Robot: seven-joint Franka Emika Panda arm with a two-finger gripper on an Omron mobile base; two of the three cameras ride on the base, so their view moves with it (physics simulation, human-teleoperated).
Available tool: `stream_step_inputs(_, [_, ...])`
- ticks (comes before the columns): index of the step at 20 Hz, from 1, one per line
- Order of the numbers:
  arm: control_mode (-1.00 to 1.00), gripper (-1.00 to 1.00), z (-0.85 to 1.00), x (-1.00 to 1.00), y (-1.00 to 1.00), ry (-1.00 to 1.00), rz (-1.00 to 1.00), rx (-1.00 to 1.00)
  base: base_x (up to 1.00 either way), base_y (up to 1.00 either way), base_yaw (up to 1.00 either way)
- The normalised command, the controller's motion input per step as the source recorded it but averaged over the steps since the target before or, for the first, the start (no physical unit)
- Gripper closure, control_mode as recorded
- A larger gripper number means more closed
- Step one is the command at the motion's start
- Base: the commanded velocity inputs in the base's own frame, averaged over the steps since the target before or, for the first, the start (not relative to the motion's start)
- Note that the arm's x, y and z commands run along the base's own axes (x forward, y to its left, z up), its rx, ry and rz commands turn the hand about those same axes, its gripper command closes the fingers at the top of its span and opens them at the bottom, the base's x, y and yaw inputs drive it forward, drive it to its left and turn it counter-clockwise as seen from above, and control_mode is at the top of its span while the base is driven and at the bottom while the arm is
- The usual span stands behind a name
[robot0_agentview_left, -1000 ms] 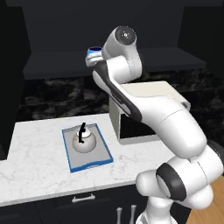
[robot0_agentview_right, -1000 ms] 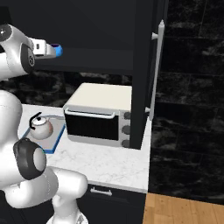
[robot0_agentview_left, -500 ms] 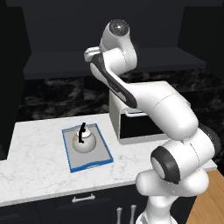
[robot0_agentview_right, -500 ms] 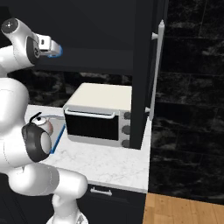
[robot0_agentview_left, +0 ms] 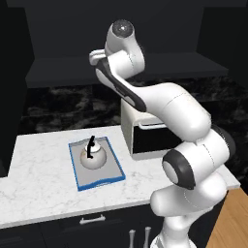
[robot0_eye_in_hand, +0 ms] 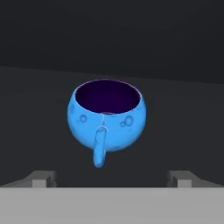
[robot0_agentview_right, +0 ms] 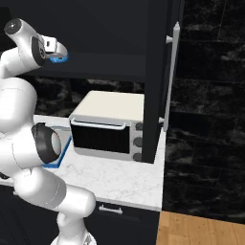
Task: Pick the kettle from the counter and place it on the tray. Then pick the mug from the cabinet and place it on the tray. Then close the cabinet doors.
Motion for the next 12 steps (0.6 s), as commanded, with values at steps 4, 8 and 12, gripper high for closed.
stream_step_inputs(4, [-1.00,-1.00,0.00,0.25,0.20,0.00,-0.02,0.00,0.00,0.00,0.00])
stream_step_inputs(8, [-1.00,-1.00,0.00,0.22,0.00,0.01,-0.02,0.00,0.00,0.00,0.00])
stream_step_inputs(12, [-1.00,-1.00,0.00,0.23,0.00,0.02,-0.02,0.00,0.00,0.00,0.00])
